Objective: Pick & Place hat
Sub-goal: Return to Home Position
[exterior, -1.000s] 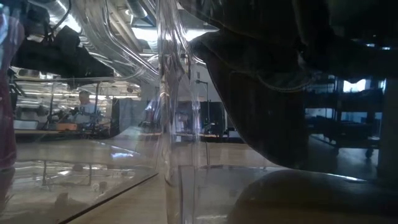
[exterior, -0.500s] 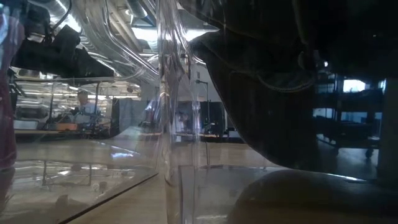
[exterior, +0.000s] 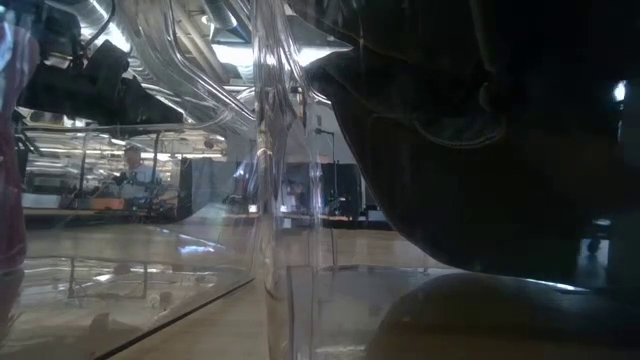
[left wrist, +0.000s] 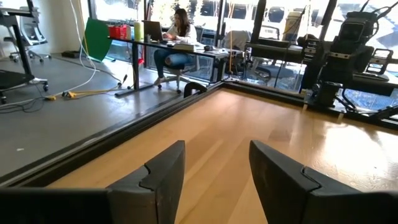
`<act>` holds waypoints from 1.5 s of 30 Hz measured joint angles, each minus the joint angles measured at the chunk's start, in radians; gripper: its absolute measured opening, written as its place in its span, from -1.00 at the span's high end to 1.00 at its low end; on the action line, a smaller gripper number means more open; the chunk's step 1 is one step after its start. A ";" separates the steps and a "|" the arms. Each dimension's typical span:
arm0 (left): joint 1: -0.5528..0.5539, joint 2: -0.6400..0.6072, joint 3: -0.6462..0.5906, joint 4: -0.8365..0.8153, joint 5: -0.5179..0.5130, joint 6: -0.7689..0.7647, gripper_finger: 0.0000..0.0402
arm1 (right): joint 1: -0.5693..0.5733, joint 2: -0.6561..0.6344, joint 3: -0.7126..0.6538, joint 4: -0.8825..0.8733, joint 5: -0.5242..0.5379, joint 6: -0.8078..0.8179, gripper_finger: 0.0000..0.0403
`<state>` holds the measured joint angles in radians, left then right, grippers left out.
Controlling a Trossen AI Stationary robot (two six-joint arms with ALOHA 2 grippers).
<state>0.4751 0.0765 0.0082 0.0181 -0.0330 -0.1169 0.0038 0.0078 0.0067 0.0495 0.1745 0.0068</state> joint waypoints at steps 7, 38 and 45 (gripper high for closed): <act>0.000 0.000 0.000 0.000 0.000 0.000 0.14 | -0.007 0.001 0.000 0.000 -0.002 -0.060 -0.05; 0.000 0.000 0.000 0.000 0.000 0.000 0.14 | -0.007 0.002 0.000 0.001 -0.002 -0.065 -0.05; 0.000 0.000 0.000 0.000 0.000 0.000 0.13 | -0.007 0.002 0.000 0.001 -0.002 -0.064 -0.05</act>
